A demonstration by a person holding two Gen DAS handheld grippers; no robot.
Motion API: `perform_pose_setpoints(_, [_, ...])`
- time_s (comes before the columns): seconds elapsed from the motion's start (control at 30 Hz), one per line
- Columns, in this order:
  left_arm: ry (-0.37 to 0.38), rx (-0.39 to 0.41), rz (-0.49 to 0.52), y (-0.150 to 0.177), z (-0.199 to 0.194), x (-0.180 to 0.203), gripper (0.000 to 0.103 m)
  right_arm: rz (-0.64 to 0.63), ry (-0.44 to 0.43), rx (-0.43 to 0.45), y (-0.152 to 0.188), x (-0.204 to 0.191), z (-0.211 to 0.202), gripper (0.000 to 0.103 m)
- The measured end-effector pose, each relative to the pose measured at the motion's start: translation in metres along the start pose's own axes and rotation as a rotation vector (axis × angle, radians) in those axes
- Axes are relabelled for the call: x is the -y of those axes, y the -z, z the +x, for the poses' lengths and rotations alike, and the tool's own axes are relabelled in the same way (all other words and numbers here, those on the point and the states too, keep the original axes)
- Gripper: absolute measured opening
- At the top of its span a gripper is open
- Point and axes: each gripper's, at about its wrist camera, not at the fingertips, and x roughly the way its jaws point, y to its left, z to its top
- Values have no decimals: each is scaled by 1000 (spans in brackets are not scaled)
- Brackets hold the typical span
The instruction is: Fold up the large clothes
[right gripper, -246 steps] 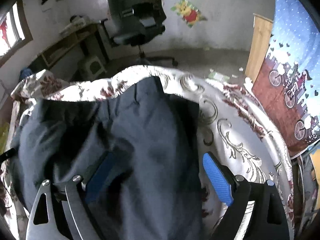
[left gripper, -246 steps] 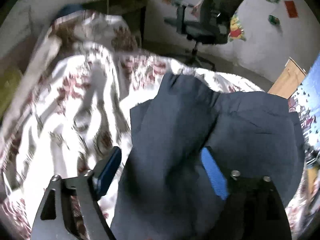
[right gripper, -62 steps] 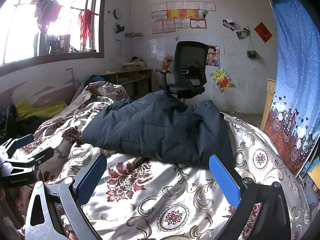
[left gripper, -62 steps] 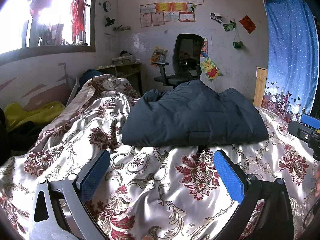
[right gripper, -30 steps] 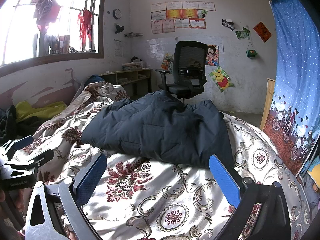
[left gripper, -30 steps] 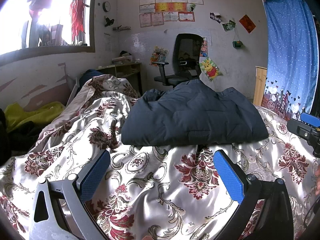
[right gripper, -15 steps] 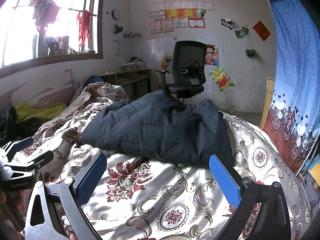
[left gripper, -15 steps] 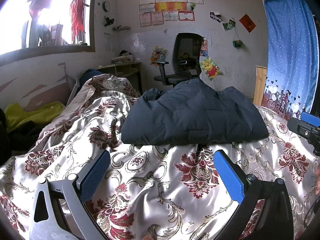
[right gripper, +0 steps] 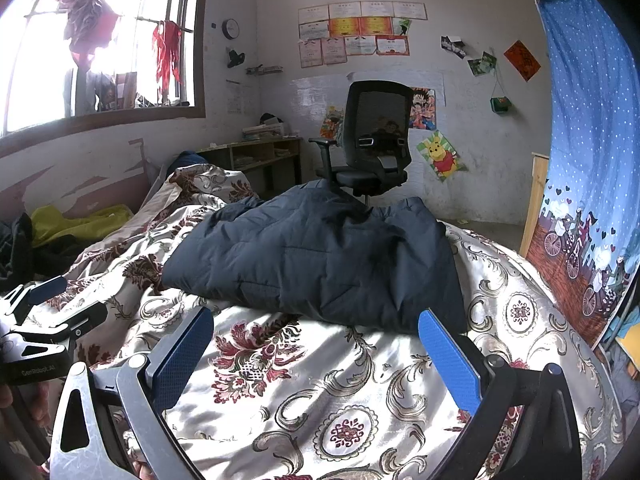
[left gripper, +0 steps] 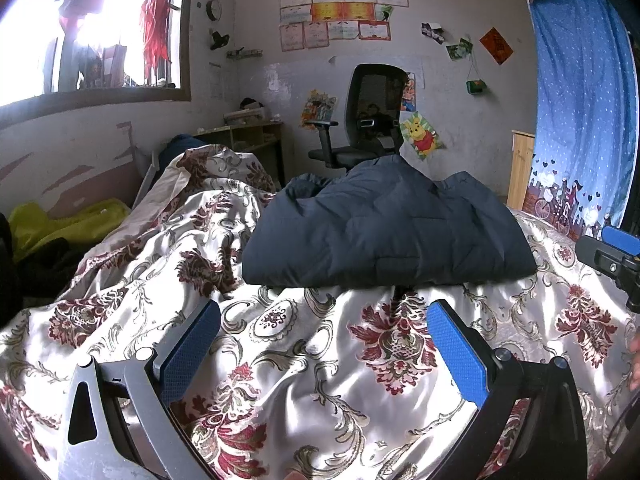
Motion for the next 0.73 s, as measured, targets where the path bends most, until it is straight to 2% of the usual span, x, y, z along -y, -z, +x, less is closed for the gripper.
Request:
perform_pose_setpoints(0.17, [8, -16, -13, 5, 0, -1, 101, 3, 1, 0, 0, 1, 0, 103])
perform_pose_setpoints(0.33, [-52, -32, -29, 5, 1, -5, 101, 1, -1, -2, 0, 1, 0, 103])
perform_pose_setpoints(0.53, [-47, -64, -73, 5, 6, -15, 101, 4, 0, -3, 0, 1, 0, 103])
perform_pose_setpoints(0.73, [-60, -84, -74, 3, 9, -13, 101, 7, 0, -9, 1, 2, 0, 103])
